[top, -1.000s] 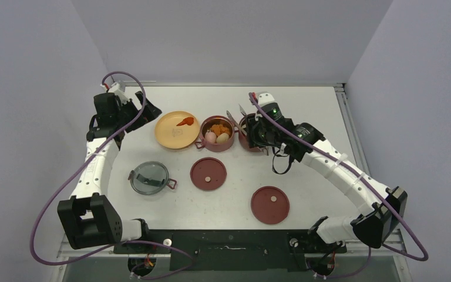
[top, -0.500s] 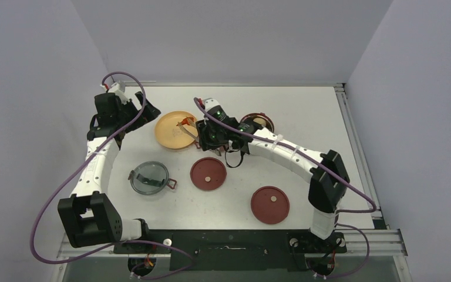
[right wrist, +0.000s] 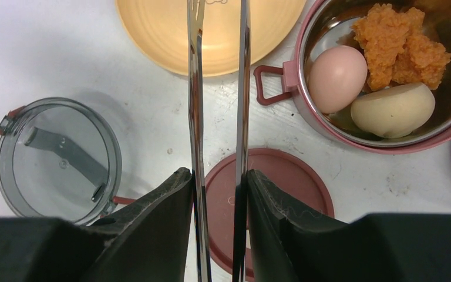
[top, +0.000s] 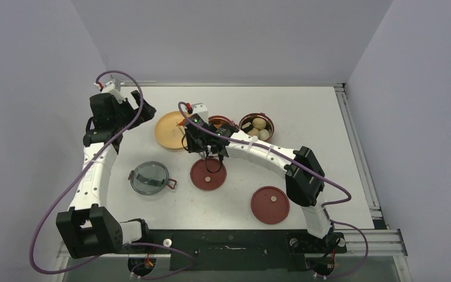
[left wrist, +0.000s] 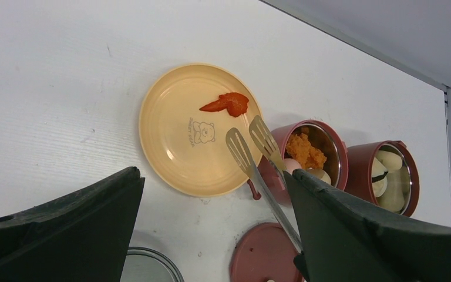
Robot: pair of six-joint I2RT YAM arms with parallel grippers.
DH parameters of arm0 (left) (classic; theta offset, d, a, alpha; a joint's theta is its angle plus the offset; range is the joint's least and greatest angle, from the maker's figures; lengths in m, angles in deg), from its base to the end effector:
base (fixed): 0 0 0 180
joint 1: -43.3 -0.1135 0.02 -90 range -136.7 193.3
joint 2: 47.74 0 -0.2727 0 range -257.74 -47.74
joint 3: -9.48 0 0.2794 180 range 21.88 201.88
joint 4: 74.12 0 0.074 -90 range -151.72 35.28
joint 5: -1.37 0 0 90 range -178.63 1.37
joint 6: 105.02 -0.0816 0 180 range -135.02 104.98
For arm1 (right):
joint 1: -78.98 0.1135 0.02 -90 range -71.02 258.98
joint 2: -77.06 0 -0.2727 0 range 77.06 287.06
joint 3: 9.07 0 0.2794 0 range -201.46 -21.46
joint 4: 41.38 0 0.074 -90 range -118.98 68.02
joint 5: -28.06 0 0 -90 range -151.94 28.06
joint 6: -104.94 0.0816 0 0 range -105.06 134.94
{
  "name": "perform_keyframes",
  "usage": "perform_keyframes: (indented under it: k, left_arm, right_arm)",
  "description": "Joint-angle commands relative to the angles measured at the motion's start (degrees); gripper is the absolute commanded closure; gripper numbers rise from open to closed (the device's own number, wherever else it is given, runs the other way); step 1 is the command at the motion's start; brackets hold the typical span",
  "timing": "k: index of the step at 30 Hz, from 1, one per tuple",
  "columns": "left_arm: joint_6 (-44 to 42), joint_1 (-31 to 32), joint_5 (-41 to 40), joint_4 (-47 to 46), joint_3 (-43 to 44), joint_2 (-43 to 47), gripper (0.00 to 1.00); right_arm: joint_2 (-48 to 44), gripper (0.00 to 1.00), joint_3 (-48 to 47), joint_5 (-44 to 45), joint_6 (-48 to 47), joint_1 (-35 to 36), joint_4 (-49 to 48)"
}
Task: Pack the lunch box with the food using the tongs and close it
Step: Pick up the fake food from the plate.
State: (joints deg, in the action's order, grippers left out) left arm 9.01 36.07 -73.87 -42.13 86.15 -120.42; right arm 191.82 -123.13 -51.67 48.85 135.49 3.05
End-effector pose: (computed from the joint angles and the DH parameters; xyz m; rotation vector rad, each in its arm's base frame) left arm 0.3524 0.0237 0.3215 -0.4017 2.0325 -0.4460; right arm 0.3004 0.4277 0.2484 -0.3849 2.3827 0.5541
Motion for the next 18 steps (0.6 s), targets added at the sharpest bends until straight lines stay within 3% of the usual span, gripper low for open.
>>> perform_keyframes:
  k: [1, 18]
  left_arm:
    - [-2.03, 0.5, -3.06, -0.3, 1.91, 2.76, 0.02]
    - [-2.06, 1.33, -2.85, -0.32, 2.0, 3.66, 0.02]
  right_arm:
    - [1.92, 0.64, -4.03, 5.55, 4.06, 0.09, -0.17]
    - [10.78, 0.63, -13.02, 7.77, 6.69, -1.23, 4.48]
